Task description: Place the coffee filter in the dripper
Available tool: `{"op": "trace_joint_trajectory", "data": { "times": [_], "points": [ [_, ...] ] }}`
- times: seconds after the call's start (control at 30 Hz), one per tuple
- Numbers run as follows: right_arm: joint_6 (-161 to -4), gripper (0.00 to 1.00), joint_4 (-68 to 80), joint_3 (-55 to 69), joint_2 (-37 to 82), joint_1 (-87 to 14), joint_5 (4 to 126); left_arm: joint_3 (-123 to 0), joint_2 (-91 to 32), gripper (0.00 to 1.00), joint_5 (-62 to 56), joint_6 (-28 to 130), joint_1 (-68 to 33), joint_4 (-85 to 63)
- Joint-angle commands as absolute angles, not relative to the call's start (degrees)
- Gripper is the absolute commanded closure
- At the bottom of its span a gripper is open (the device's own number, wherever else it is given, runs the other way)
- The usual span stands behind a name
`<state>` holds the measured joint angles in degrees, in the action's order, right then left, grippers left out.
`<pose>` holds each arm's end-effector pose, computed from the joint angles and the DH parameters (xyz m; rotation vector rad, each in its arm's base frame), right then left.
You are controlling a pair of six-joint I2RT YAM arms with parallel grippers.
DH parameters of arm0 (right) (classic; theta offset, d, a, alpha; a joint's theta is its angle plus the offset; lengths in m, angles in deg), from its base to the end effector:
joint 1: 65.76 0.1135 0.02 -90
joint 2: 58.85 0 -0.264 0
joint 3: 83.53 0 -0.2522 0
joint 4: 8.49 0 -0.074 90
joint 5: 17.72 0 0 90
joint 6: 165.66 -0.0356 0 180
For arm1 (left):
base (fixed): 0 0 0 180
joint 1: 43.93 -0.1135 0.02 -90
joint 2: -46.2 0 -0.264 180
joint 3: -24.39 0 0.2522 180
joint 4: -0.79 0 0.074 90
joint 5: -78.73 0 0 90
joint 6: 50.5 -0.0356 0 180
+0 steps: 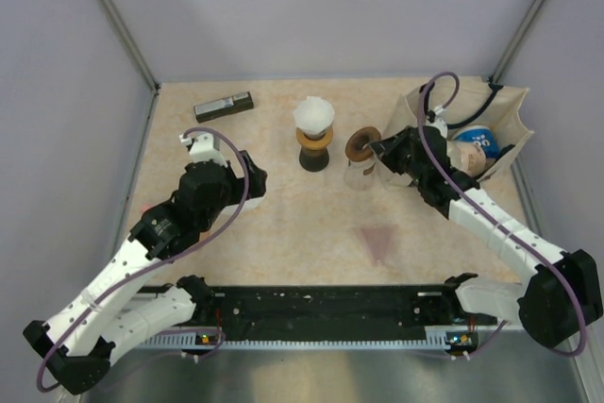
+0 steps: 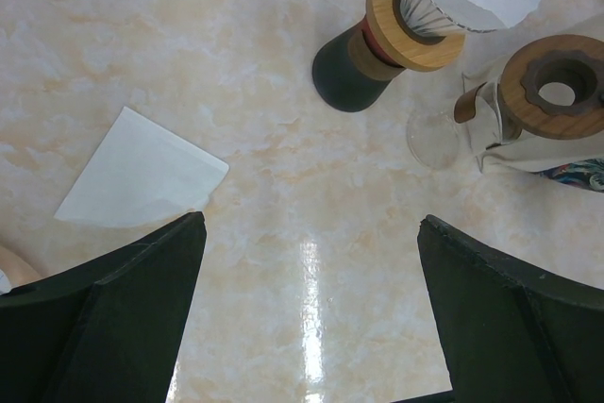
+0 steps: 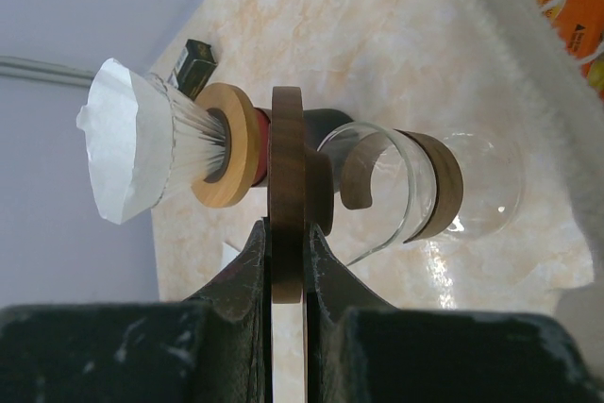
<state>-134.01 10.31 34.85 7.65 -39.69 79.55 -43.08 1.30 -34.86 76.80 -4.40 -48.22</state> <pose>0.2410 0.1129 0.2902 0.6596 1.9694 0.8133 0.1335 -0.0917 0.3492 -0.2200 2.0067 -0.4431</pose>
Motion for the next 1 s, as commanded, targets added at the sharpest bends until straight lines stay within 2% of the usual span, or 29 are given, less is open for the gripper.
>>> {"op": "trace_joint_trajectory", "data": {
  "times": [0.0,0.27,0.4,0.8,0.97],
  "points": [
    [-135.6,0.96,5.72,35.69,9.0,-40.53,79.67,-42.98,0.76,0.01,-34.21,77.03,-4.38,-46.81],
    [-135.78,0.93,5.71,36.3,10.94,-40.88,78.52,-43.07,0.15,0.01,-34.3,77.12,-4.29,-46.81],
    [-135.16,0.88,5.98,36.3,10.5,-40.88,79.23,-42.98,0.15,0.01,-34.38,77.03,-4.46,-46.9],
    [-130.77,0.85,10.28,33.75,12.87,-40.88,79.41,-42.81,0.41,0.01,-34.47,77.03,-4.46,-46.99],
    [-130.85,0.79,10.2,33.22,12.87,-40.88,79.05,-42.81,0.58,0.01,-34.3,76.95,-4.38,-46.9]
  ]
}}
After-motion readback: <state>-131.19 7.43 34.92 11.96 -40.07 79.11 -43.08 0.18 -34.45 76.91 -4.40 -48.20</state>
